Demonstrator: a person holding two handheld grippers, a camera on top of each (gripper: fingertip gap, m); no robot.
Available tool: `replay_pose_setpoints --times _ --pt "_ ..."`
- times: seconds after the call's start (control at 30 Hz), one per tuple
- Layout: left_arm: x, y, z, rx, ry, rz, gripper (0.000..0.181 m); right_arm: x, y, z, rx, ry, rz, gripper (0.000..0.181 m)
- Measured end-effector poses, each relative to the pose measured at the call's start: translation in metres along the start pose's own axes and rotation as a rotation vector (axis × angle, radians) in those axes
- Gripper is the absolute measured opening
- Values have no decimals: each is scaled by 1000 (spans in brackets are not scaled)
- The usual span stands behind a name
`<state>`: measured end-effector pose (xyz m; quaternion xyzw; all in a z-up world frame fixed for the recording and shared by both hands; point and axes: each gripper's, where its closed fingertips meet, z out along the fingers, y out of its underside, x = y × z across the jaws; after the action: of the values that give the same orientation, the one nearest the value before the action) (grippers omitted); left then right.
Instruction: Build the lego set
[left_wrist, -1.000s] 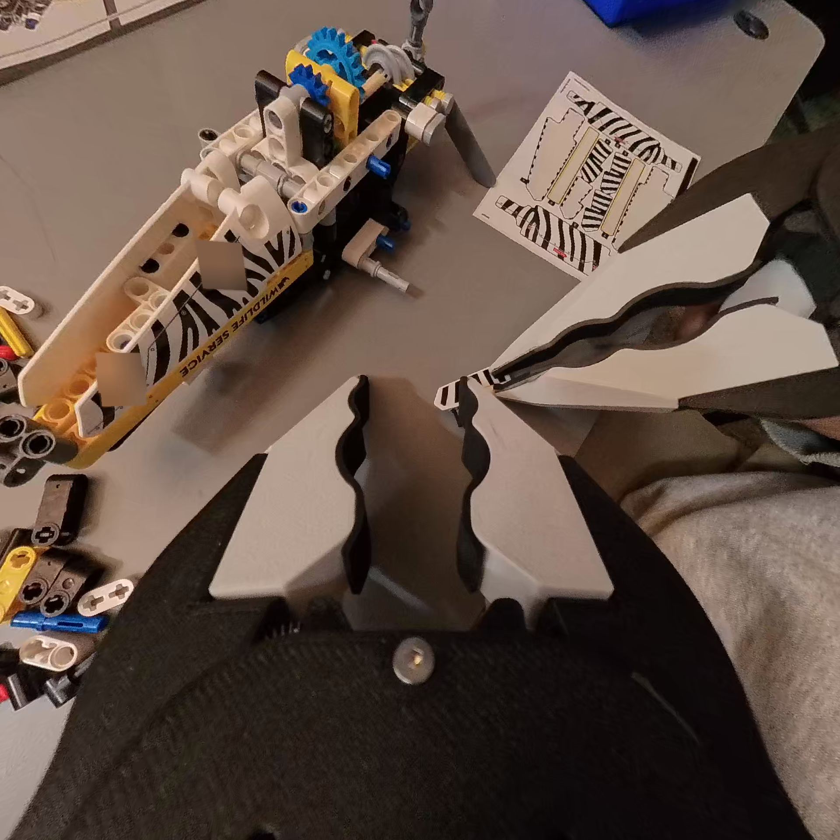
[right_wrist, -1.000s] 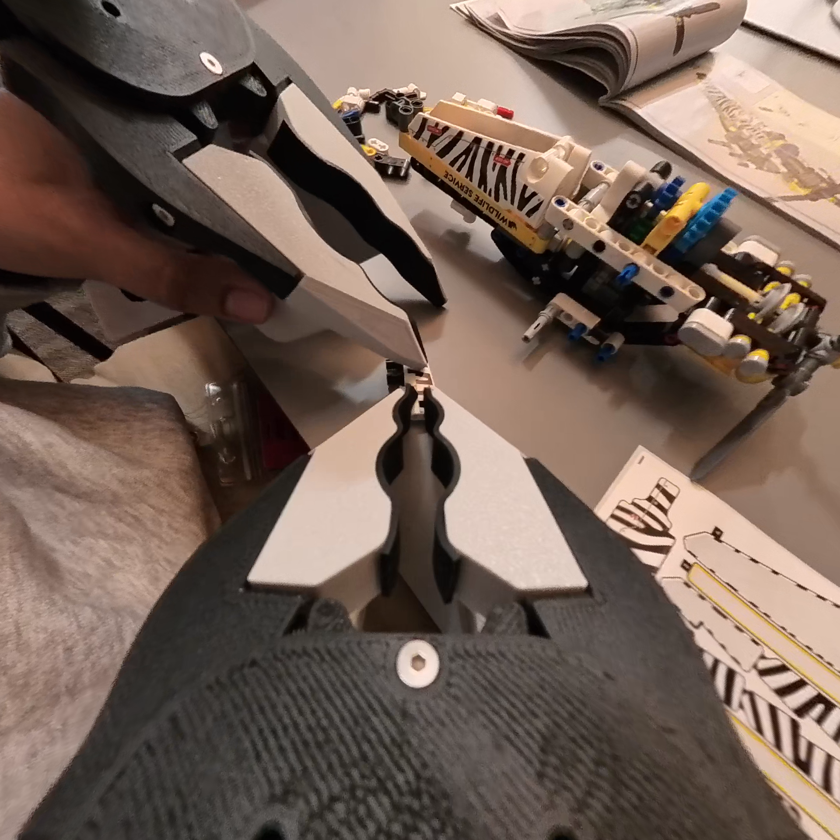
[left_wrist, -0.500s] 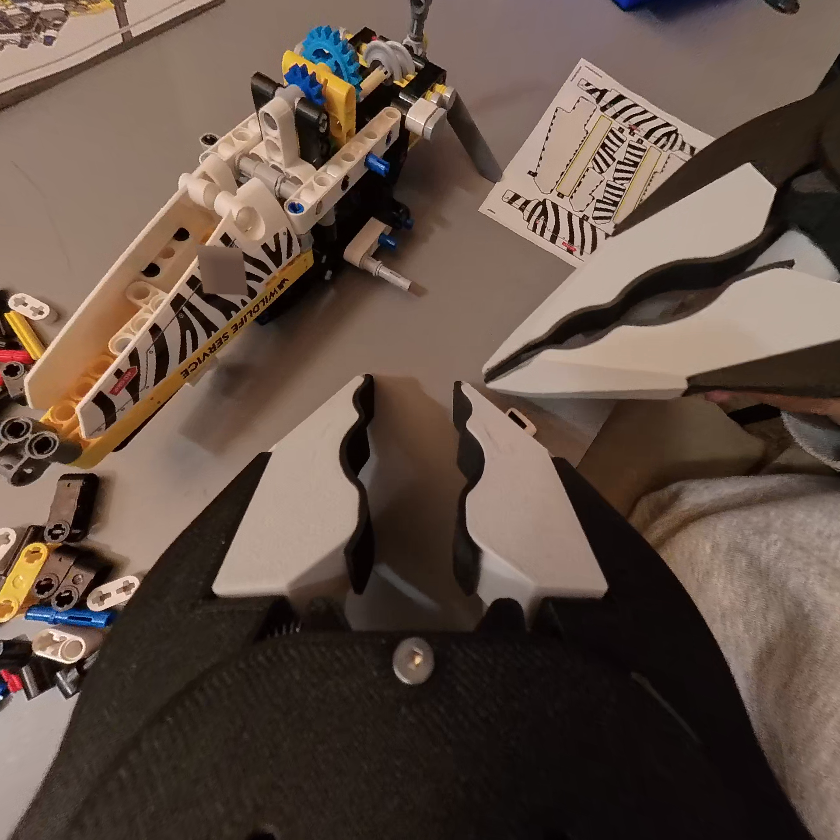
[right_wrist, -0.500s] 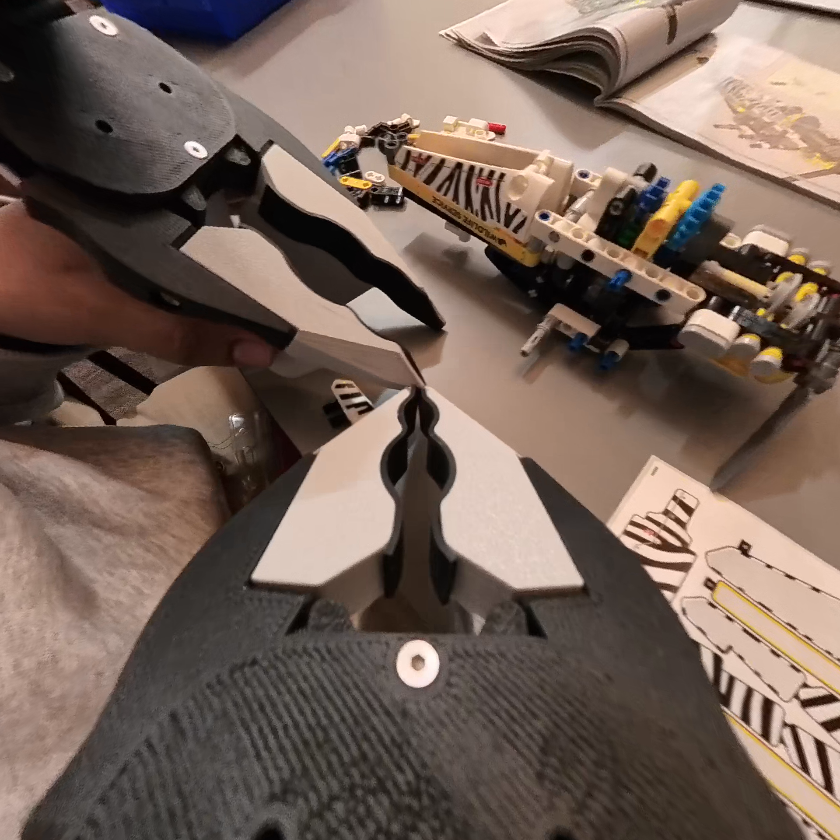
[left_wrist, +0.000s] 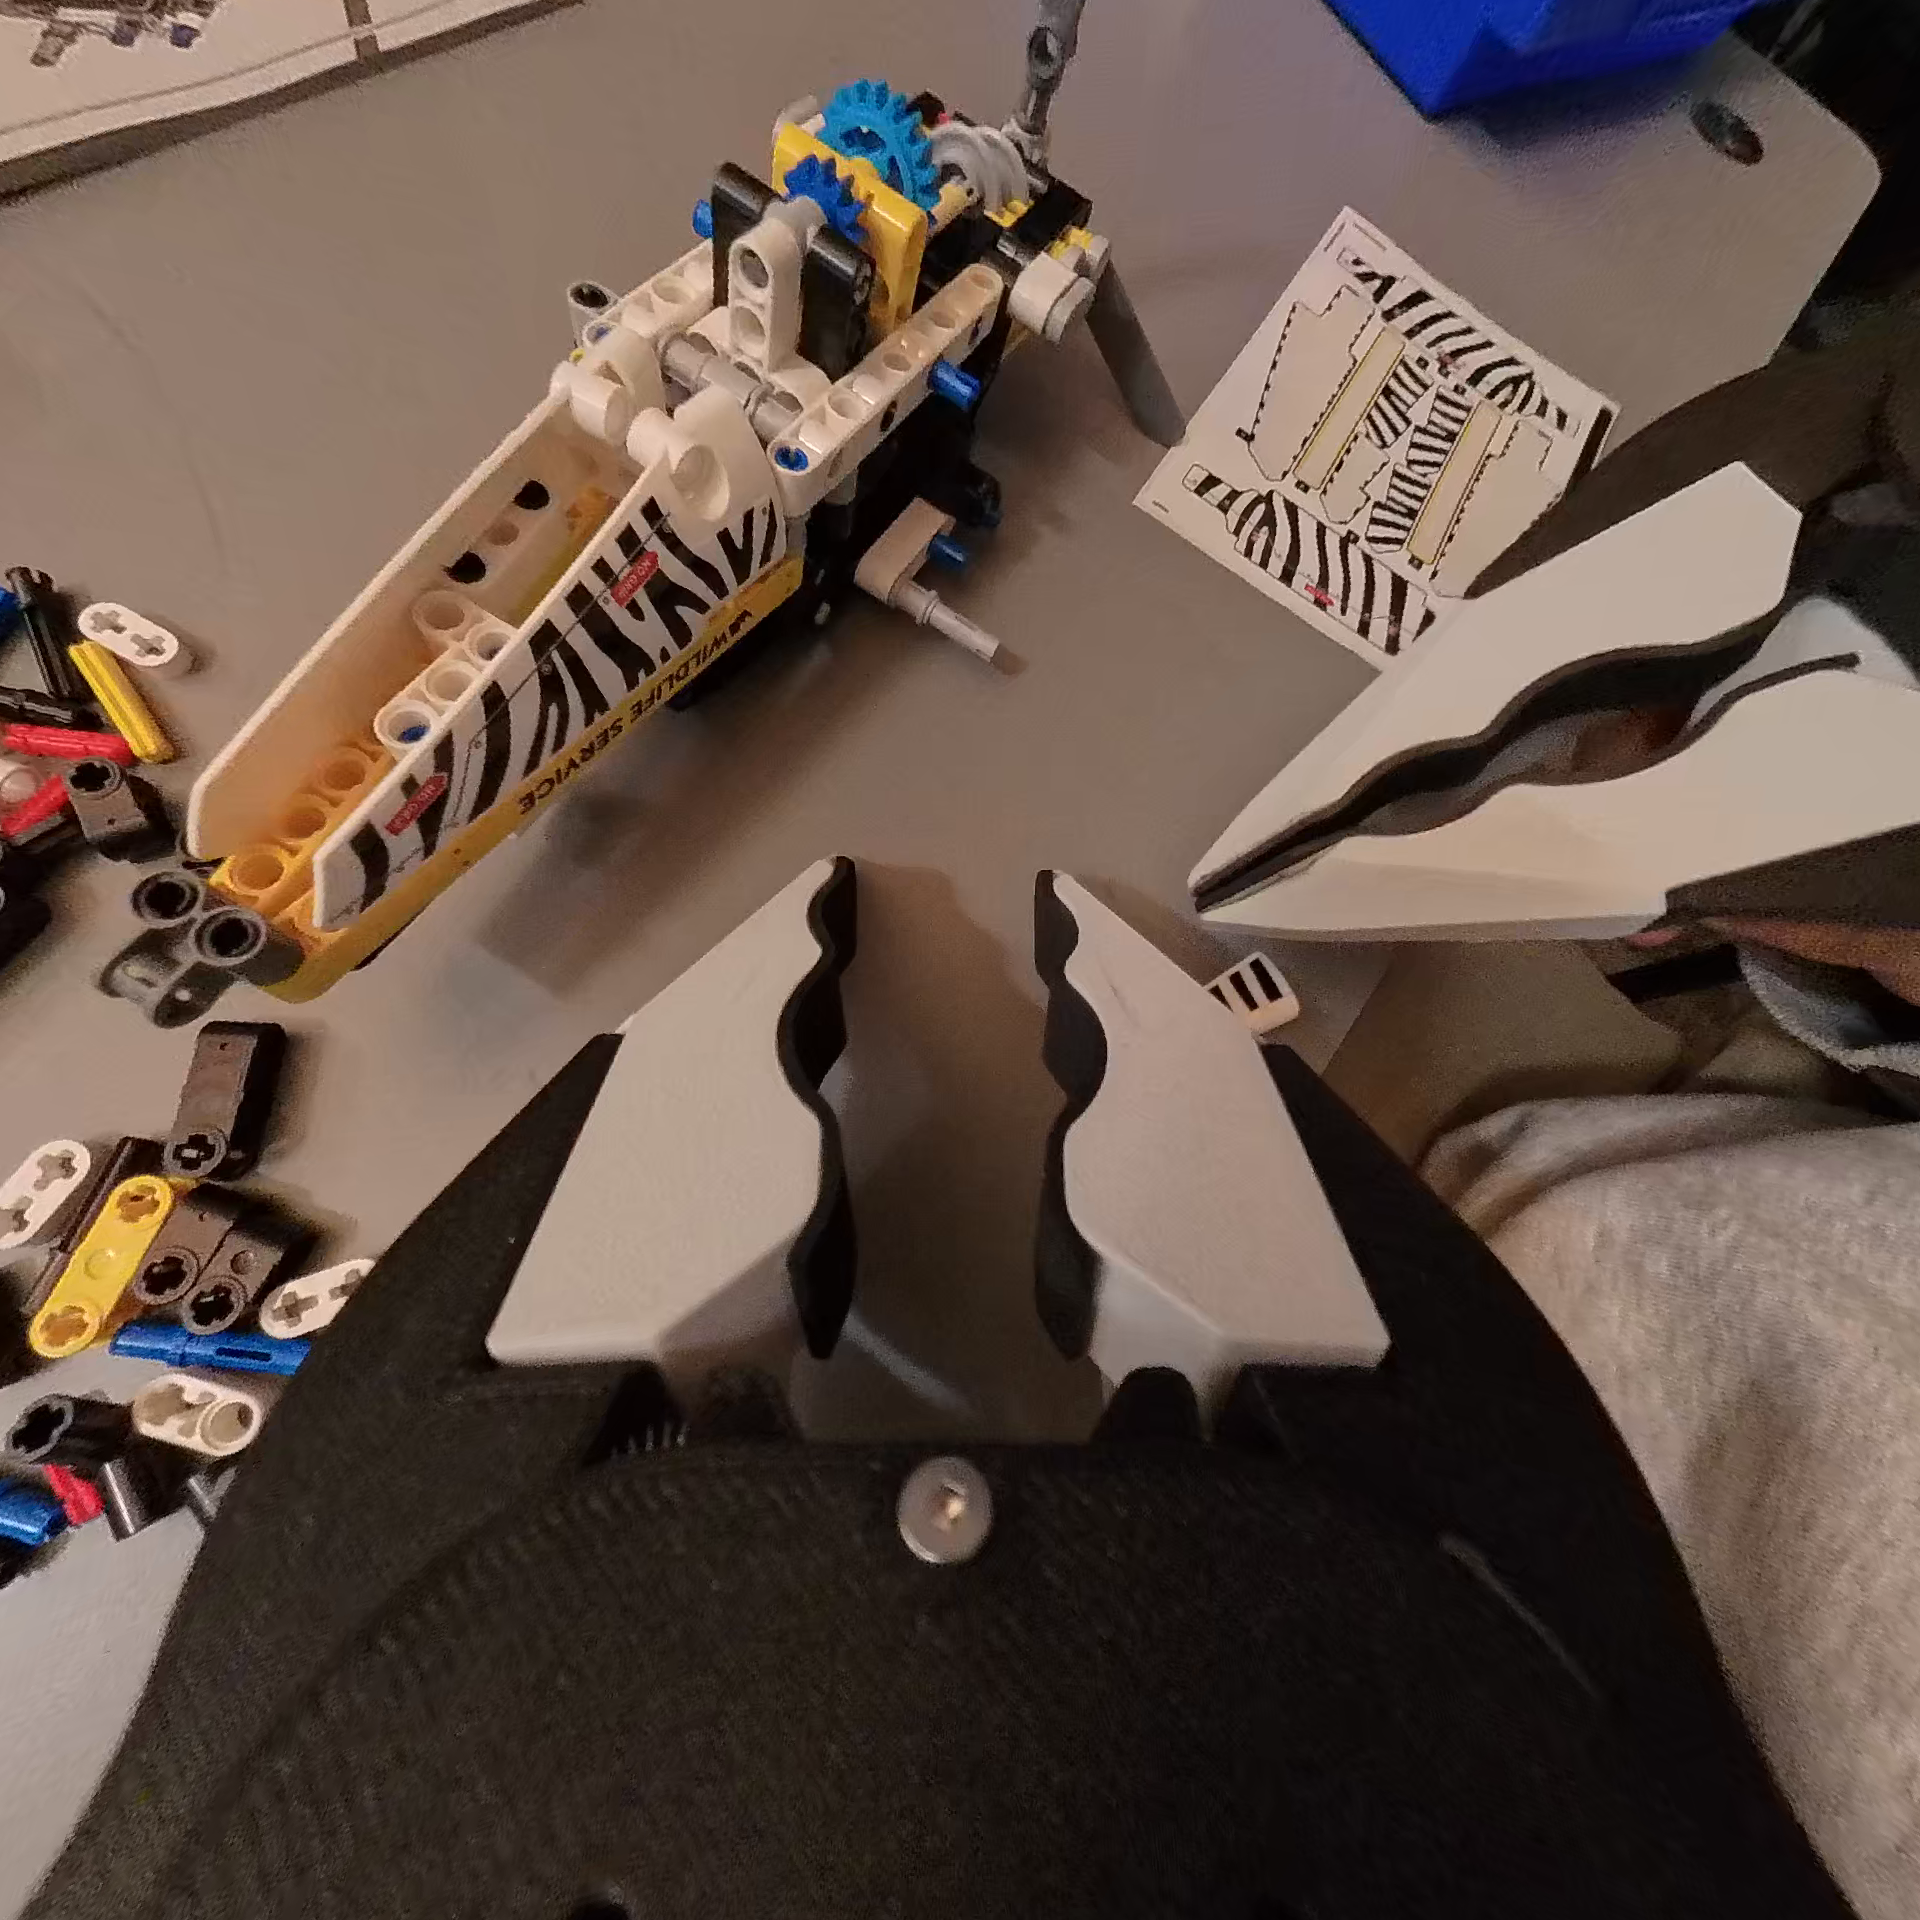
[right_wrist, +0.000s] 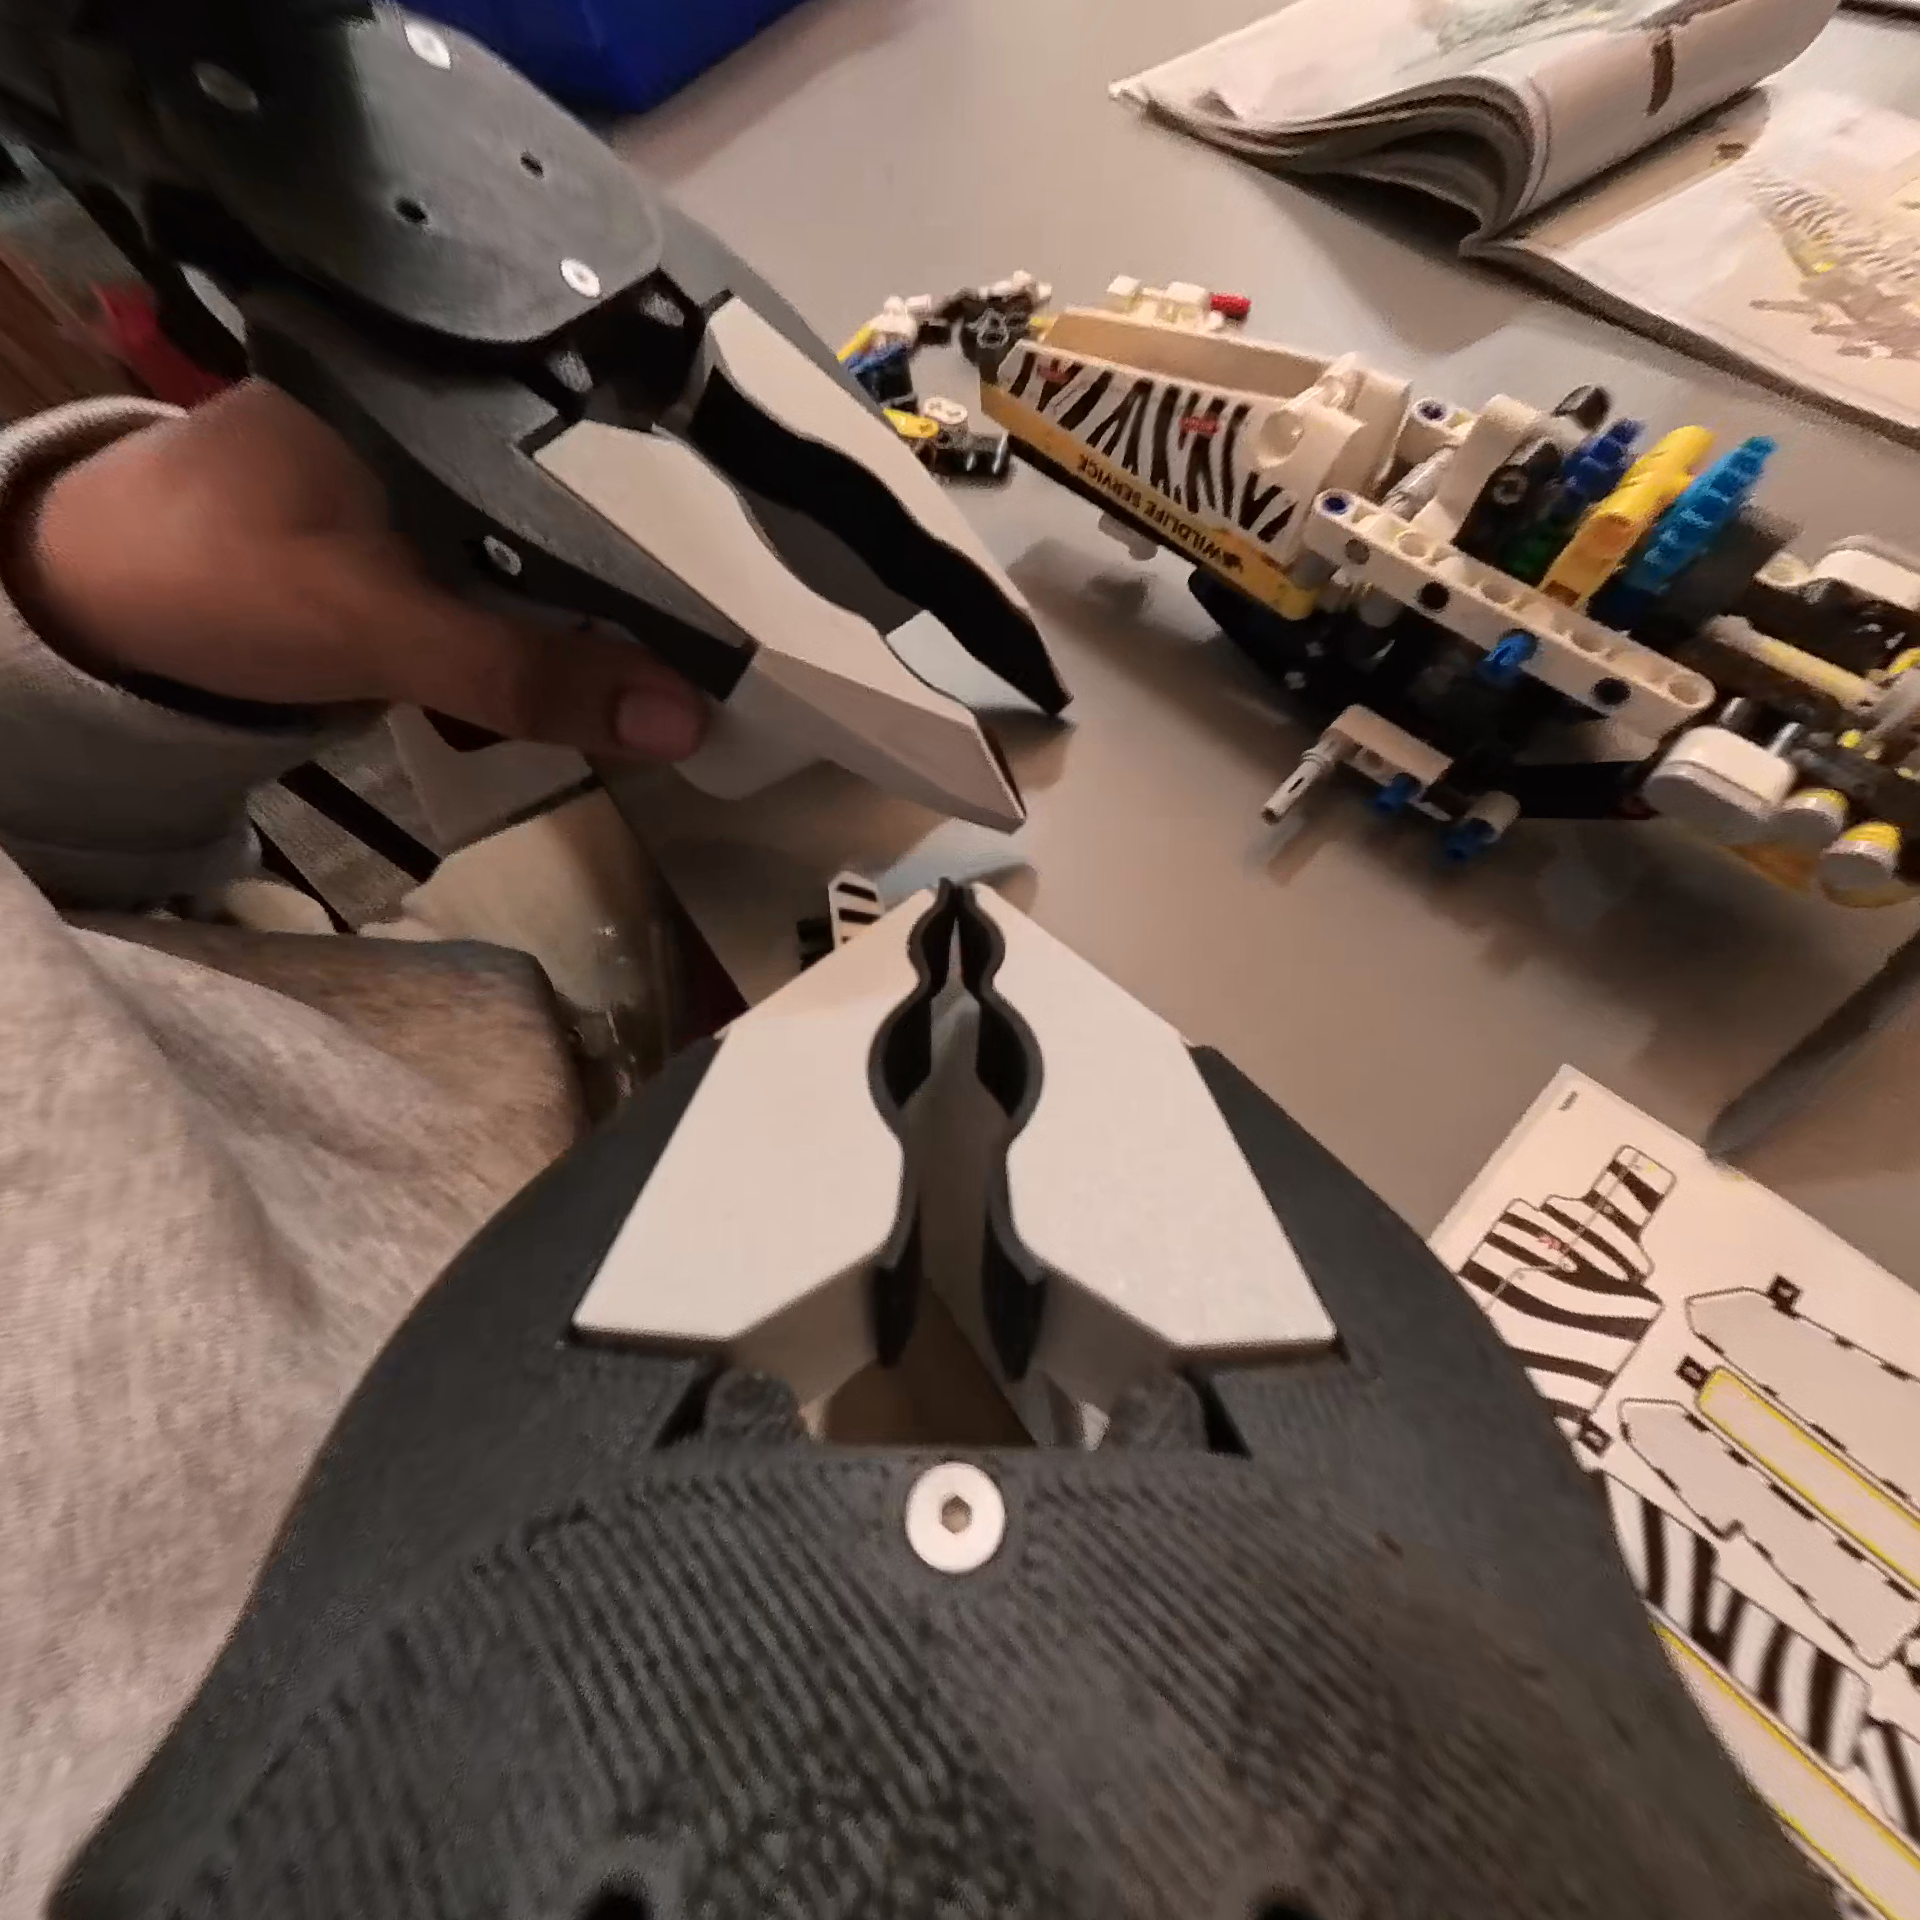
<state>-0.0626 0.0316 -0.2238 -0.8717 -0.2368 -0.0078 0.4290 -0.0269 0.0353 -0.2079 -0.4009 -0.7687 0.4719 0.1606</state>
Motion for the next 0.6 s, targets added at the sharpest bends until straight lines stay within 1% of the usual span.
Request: replay_pose_setpoints --times 0.13,0.2,0.27,0.33,0.37,0.4,0.47,0.5,0.53,0.6 --pt "3 -6 -6 36 48 -13 34 5 -10 -6 69 -26 69 2" --pt "10 -5 -11 31 123 29 33 7 -19 -9 128 -43 100 3" --pt "12 -4 -21 42 178 79 29 6 -34 -13 219 -73 128 3" --pt "11 -13 -32 126 230 77 28 4 -54 -19 351 -108 121 0" --pt "13 -21 -38 187 283 43 26 3 -63 -22 405 -111 99 0" --pt "16 -31 -46 257 354 -7 23 5 -70 -24 433 -91 71 0" --pt "24 -50 -63 394 515 -117 21 15 -78 -25 434 0 -4 1" --pt "23 -56 -68 443 557 -163 18 23 -79 -25 422 64 -37 7" --pt "19 -58 -69 470 563 -192 17 32 -80 -26 410 131 -68 14" --pt "10 -56 -62 478 507 -216 19 48 -81 -29 396 244 -124 24"
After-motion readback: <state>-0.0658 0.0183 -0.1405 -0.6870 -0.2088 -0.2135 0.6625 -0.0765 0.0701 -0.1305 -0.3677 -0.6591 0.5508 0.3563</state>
